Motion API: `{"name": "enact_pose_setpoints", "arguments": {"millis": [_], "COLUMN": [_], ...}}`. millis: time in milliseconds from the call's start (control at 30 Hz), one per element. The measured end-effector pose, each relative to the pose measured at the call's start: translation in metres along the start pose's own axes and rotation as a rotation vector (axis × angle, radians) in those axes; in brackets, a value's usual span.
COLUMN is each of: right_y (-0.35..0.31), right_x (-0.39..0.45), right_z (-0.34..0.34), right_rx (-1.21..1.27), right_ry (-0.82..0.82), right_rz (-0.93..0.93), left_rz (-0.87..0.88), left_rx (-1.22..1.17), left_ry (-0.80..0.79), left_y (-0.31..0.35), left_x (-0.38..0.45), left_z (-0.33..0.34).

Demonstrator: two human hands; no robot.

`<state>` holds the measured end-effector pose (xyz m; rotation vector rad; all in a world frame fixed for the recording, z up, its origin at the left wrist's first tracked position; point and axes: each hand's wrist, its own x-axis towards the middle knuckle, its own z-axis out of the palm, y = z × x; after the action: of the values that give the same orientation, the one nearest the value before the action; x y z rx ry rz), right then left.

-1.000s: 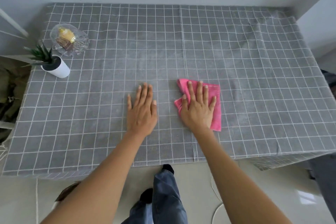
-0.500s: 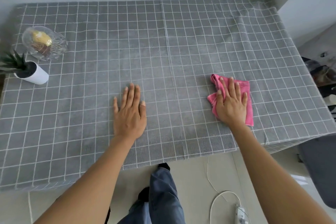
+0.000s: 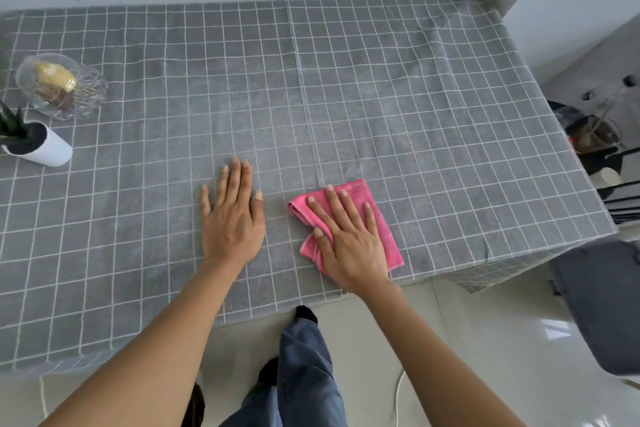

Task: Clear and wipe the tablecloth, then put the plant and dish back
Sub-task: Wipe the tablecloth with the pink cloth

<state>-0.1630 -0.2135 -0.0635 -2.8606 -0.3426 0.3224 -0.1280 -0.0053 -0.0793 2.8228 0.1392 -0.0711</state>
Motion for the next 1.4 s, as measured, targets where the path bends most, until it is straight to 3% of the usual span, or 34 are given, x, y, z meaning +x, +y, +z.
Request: {"name": "enact_pose_setpoints", "arguments": {"millis": [267,533,600,700,800,900,1000,1167,1400], "right_y": [0.087,0.038,0.021,0.007,0.024,0.062,0.095,0.089,0.015], "right_x": [0.02,0.061,0.076,0.09,0.096,0.107,0.124,0.133,0.131], "right_z": [-0.031,-0.025,-0.022,-0.02,-0.024,-0.036,-0.05,-0.05,-0.031], "right_rx": [0.027,0.201,0.158,0.071,0.019,-0.021,0.013,0.065,0.065], "right_ry": [0.048,0.174,0.126,0.038,0.022,0.035,0.045,0.081,0.021], "right_rz": [0.374,0.698,0.558,0.202,0.021,0.046,0.263,0.405,0.057], "left_rz": [0.001,-0.008,-0.016,-0.015,-0.002,0.014,0.031,0.037,0.044], "left_rx": [0.006,0.012,0.004,-0.015,-0.027,-0.027,-0.004,0.025,0.014], "left_ry": [-0.019,-0.038,-0.028,-0.004,0.008,-0.014,-0.025,0.015,0.024], "left_y": [-0.001,0.002,0.005,0.017,0.029,0.032,0.028,0.027,0.031], "left_x": [-0.001,0.004,0.012,0.038,0.072,0.093,0.096,0.092,0.092], "left_z": [-0.002,-0.002,-0.002,-0.001,-0.002,0.0,0.004,0.007,0.005]}}
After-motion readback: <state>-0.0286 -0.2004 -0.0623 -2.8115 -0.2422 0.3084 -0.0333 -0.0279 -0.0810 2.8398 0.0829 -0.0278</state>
